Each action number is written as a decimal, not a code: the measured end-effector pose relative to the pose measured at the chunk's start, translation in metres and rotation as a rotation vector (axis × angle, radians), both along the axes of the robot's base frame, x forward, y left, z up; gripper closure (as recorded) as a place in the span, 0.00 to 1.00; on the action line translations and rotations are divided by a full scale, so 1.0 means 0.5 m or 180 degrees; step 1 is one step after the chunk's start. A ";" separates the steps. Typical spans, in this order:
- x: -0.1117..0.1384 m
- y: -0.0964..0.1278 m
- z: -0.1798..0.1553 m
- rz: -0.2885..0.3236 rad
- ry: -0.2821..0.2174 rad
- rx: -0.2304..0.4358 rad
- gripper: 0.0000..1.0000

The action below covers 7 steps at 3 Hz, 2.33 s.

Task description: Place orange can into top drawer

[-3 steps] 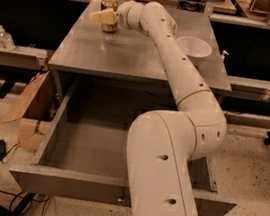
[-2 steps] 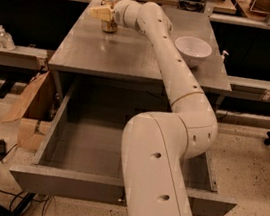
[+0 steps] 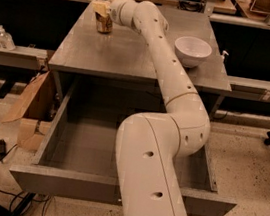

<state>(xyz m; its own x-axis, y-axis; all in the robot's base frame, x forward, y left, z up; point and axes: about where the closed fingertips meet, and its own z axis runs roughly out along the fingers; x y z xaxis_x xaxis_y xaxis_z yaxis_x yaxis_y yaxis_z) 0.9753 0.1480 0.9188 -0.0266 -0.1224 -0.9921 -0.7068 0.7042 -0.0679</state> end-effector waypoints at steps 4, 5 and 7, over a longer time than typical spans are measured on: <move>-0.113 -0.022 0.158 0.0318 -0.0120 -0.0024 1.00; -0.253 -0.131 0.357 0.0215 -0.0393 0.0073 1.00; -0.529 -0.368 0.592 -0.0427 -0.0682 0.0290 1.00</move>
Offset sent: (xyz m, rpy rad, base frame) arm -0.0002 0.0030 -0.0018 -0.0004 0.0020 0.0032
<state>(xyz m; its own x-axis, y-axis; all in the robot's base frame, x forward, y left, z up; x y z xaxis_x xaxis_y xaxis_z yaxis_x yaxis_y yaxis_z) 0.7105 -0.0362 1.2150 0.1753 -0.0417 -0.9836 -0.5831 0.8006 -0.1379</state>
